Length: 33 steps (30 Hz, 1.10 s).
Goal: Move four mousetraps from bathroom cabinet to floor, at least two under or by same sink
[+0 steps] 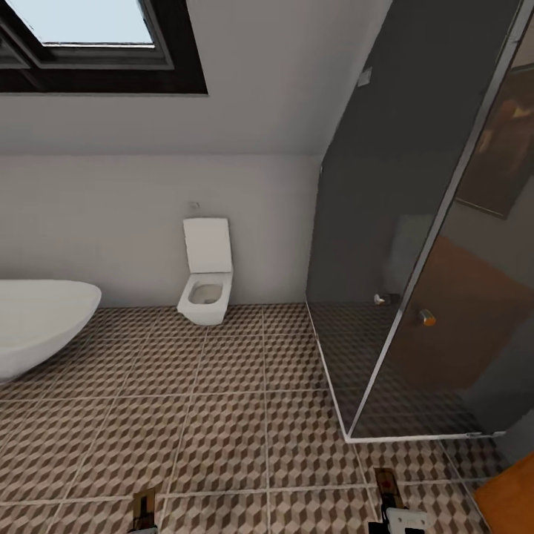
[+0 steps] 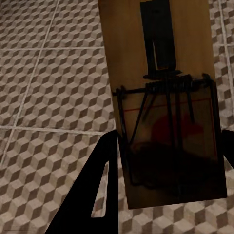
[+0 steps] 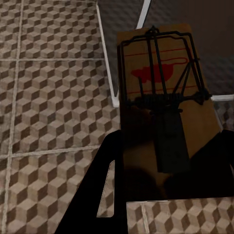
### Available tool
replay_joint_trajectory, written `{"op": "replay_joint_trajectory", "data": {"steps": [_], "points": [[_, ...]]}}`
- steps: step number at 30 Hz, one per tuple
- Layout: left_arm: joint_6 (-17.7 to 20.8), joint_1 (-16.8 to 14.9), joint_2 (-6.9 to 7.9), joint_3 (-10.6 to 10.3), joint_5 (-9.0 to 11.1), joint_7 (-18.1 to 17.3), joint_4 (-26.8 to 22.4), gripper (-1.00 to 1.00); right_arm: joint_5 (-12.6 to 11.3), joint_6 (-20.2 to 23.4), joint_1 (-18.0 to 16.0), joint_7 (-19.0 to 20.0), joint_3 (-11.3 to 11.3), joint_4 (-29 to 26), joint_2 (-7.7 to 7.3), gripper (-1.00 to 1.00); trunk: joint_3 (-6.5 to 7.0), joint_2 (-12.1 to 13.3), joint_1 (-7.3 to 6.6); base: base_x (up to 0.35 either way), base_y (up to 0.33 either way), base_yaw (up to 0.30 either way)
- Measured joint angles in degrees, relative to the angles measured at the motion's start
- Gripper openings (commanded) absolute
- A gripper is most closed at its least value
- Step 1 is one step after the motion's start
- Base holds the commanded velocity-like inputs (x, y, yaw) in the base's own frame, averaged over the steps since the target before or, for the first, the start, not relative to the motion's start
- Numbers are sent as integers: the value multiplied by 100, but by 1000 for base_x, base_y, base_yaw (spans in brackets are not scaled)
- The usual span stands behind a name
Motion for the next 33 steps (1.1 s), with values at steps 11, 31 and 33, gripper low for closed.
{"op": "replay_joint_trajectory", "data": {"steps": [11,31,33], "points": [[-2,-2,-3,0,1,0,4,-100,1,1,1,3,0,-1,-9,-100,10,0,-1,30,93,25],[-3,-2,-5,0,1,0,4,-100,5,1,1,3,0,0,-10,-100,10,0,-1,139,276,0],[-3,-2,-6,0,1,0,4,-100,5,1,1,4,3,0,-6,-100,10,0,-1,142,279,0]]}}
